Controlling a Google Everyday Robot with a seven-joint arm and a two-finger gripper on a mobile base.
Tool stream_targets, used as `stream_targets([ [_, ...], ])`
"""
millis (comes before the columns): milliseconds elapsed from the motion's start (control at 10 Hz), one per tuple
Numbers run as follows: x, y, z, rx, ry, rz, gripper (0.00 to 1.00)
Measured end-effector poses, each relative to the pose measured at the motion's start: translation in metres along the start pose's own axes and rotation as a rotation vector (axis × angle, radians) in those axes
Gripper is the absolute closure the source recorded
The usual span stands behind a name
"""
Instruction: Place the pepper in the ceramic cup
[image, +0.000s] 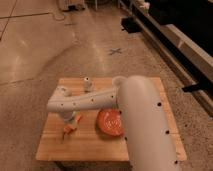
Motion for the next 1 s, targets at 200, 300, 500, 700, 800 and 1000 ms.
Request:
stream_targets([
  [200,0.002,0.001,-0.001,0.000,0.002,0.005,0.74],
  [300,0.004,0.000,-0.007,0.007,0.007,0.012,0.74],
  [500,0.008,-0.002,-0.027,0.017,0.011,0.023,0.74],
  [700,0.010,-0.002,-0.032,0.019,0.012,0.024,0.74],
  [800,0.010,-0.005,-0.031,0.022,0.008,0.025,0.74],
  [1000,0.015,-0.013,-0.042,0.039,-0.008,0.031,0.84],
])
